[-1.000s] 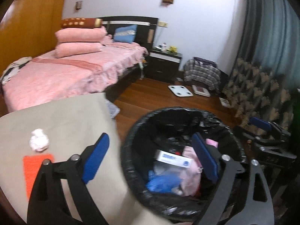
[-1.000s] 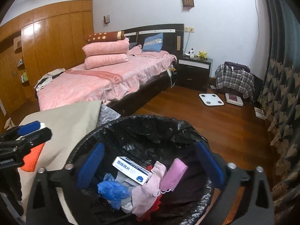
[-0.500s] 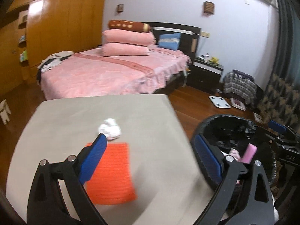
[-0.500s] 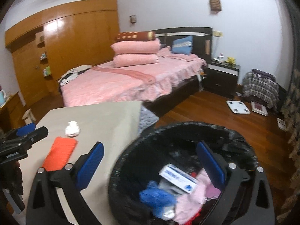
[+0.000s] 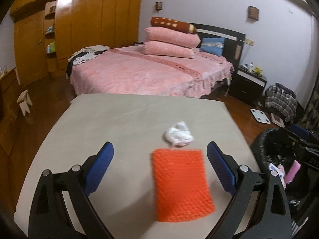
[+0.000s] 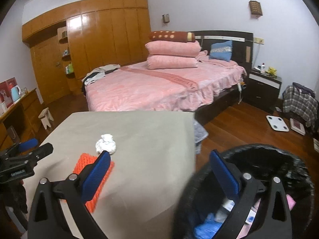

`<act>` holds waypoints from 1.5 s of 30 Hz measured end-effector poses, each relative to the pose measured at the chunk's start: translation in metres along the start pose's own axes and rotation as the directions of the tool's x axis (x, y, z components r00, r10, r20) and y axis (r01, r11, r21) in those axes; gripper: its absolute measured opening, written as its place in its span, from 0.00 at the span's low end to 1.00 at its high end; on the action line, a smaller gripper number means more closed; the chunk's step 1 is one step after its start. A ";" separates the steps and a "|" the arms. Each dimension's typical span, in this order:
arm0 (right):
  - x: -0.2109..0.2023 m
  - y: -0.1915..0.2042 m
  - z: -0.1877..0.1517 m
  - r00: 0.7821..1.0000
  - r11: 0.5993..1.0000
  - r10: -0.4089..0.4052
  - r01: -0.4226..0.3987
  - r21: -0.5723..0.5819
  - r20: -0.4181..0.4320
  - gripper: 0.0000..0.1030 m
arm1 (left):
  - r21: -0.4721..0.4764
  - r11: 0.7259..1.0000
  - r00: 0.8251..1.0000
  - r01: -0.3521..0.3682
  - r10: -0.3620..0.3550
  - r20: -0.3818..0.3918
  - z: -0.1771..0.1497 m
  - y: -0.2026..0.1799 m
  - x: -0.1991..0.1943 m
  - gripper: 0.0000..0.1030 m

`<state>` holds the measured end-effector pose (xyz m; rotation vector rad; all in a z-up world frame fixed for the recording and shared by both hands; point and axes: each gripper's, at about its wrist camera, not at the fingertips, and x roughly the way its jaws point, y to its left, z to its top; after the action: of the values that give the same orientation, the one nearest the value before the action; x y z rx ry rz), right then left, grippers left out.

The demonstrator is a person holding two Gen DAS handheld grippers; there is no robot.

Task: Collect trash
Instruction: 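Move both tools back toward the tissue ball and orange mesh pad, then grasp the white tissue ball with the right gripper while the left gripper grasps the orange mesh pad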

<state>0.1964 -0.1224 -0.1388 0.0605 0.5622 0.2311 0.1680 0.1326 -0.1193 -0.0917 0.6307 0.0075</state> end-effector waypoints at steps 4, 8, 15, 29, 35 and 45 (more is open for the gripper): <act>0.032 0.027 0.000 0.999 0.999 0.032 -0.033 -0.030 -0.029 0.94 | -0.019 0.999 1.000 -0.026 0.026 -0.006 0.001 0.019 0.012 0.89; 0.068 0.055 0.001 0.996 0.996 0.064 -0.067 -0.055 -0.061 0.94 | -0.041 0.998 0.999 -0.048 0.047 -0.020 0.003 0.037 0.027 0.89; 0.117 0.084 -0.002 0.990 0.992 0.079 -0.090 -0.086 -0.118 0.94 | -0.063 0.994 0.996 -0.090 0.088 -0.032 0.009 0.069 0.050 0.89; 0.162 0.110 -0.009 0.962 0.980 0.138 -0.167 -0.108 -0.235 0.75 | -0.077 0.990 0.992 -0.115 0.110 -0.066 0.008 0.084 0.081 0.89; 0.162 0.108 -0.008 0.952 0.973 0.182 -0.210 -0.094 -0.247 0.37 | -0.080 0.990 0.992 -0.115 0.110 -0.068 0.008 0.085 0.081 0.89; 0.123 0.079 -0.001 0.974 0.986 0.142 -0.154 -0.056 -0.175 0.34 | -0.051 0.996 0.994 -0.077 0.073 -0.076 0.003 0.060 0.072 0.89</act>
<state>0.2810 -0.0164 -0.1942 0.0151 0.7209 0.4042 0.2253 0.1913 -0.1643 -0.1202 0.7077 0.0941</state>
